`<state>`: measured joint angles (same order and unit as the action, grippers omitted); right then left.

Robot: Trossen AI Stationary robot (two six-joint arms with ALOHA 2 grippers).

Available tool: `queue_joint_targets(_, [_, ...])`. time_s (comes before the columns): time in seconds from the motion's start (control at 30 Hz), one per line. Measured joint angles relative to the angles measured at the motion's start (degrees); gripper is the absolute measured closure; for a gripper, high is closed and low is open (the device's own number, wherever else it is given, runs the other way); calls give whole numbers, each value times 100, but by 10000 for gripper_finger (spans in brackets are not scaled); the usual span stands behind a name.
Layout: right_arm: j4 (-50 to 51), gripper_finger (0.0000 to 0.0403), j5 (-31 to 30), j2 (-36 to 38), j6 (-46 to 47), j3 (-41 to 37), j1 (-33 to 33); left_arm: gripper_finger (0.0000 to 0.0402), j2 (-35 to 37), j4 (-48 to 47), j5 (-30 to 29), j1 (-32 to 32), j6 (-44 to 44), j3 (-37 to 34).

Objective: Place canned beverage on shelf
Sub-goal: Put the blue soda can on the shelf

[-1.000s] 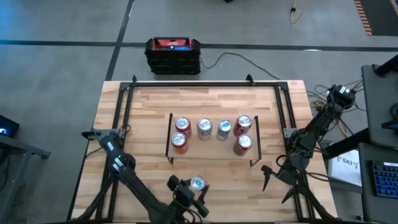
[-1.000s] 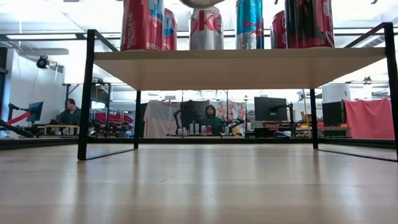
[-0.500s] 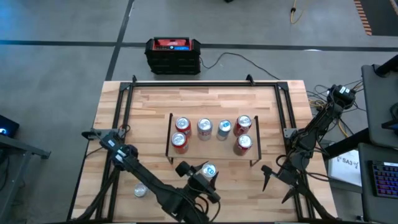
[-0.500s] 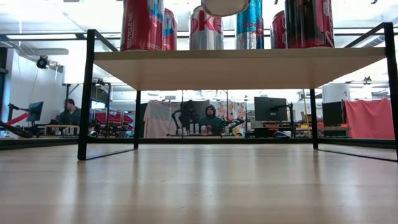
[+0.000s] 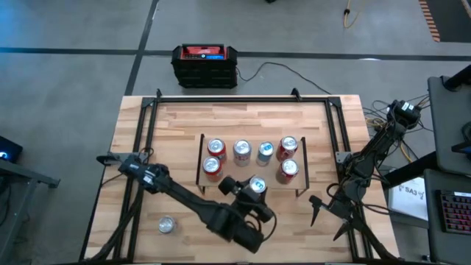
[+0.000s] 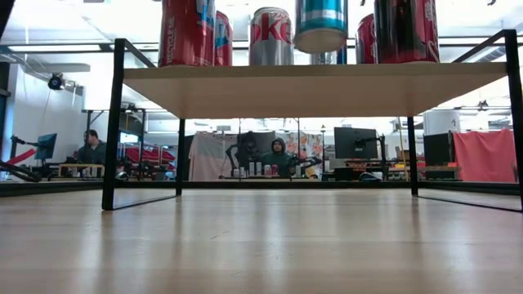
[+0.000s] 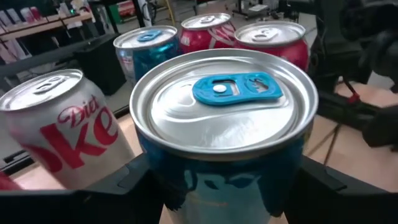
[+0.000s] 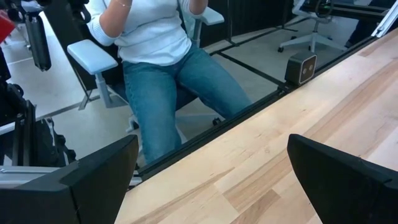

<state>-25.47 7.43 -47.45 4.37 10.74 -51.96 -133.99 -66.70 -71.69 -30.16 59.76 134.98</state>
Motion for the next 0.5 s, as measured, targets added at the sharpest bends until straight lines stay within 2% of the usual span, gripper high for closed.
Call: queue_joint_targets(0.5, [-2, 3, 0, 0, -1, 1, 0, 168, 0, 364, 27, 437, -52, 0])
